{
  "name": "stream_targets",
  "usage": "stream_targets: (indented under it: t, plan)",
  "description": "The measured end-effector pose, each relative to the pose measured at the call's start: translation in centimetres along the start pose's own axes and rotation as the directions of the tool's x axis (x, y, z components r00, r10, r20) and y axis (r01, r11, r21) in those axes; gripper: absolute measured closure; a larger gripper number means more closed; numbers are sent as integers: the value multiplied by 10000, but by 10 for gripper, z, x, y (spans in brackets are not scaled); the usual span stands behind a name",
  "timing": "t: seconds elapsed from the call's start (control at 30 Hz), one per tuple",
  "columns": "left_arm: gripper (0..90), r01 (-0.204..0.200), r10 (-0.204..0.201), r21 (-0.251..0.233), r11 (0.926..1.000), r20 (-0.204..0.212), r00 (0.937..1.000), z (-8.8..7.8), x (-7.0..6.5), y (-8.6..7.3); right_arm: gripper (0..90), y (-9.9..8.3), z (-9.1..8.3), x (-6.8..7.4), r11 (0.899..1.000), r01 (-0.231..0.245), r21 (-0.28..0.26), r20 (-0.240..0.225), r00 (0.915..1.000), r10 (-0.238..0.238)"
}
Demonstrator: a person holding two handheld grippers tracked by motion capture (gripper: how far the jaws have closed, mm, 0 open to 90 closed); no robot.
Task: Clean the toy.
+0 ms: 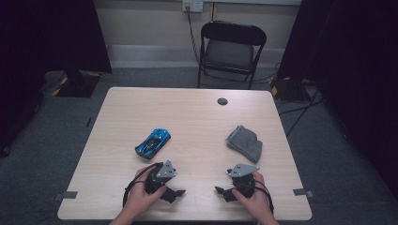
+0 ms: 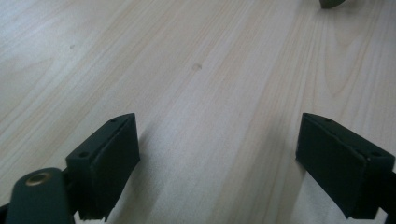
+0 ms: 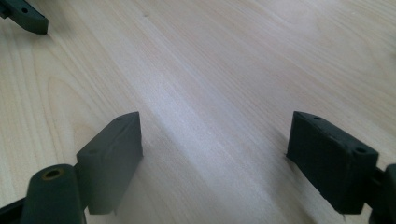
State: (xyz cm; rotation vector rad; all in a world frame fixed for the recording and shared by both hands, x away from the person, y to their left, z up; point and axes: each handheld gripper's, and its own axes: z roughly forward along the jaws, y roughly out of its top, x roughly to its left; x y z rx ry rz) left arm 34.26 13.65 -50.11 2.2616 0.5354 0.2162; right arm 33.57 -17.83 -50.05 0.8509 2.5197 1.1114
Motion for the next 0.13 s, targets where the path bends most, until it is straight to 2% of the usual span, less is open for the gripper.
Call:
stream_targets:
  t: [0.13]
  plan:
    - [117, 48, -48, -27, 10000, -39, 10000, 0, -1, 0, 167, 0, 0, -1, 10000, 47, 4, -80, 10000, -47]
